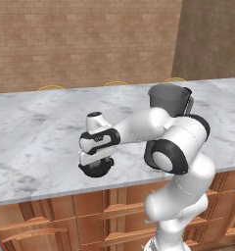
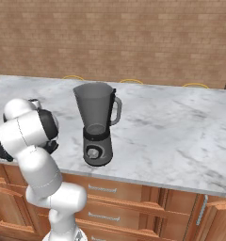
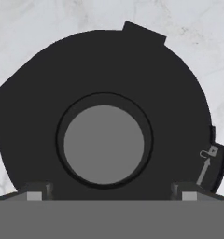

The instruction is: Close the lid blender by securely placing the lid on top.

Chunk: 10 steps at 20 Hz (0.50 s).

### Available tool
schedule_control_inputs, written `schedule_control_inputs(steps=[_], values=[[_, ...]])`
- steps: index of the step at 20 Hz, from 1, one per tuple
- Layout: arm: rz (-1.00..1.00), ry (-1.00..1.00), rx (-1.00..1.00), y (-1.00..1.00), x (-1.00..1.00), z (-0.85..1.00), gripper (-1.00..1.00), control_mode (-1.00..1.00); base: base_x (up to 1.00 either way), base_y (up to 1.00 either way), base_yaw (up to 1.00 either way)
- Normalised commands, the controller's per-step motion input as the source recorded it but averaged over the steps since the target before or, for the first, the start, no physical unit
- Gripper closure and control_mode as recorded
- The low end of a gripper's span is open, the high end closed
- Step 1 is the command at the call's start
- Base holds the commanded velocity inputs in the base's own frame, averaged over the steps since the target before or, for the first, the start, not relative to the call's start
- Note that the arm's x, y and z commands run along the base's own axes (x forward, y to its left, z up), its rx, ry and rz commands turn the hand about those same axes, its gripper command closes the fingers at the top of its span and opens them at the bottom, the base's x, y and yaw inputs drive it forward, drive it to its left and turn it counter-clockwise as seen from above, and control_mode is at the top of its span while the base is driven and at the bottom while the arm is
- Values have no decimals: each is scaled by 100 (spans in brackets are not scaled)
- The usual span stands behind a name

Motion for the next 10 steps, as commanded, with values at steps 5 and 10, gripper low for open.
schedule_control_inputs(steps=[5,10], values=[[0,0,0,0,5,-6,-100,-100,0,0,0],[0,-3,0,0,13,-4,-100,-100,0,0,0]])
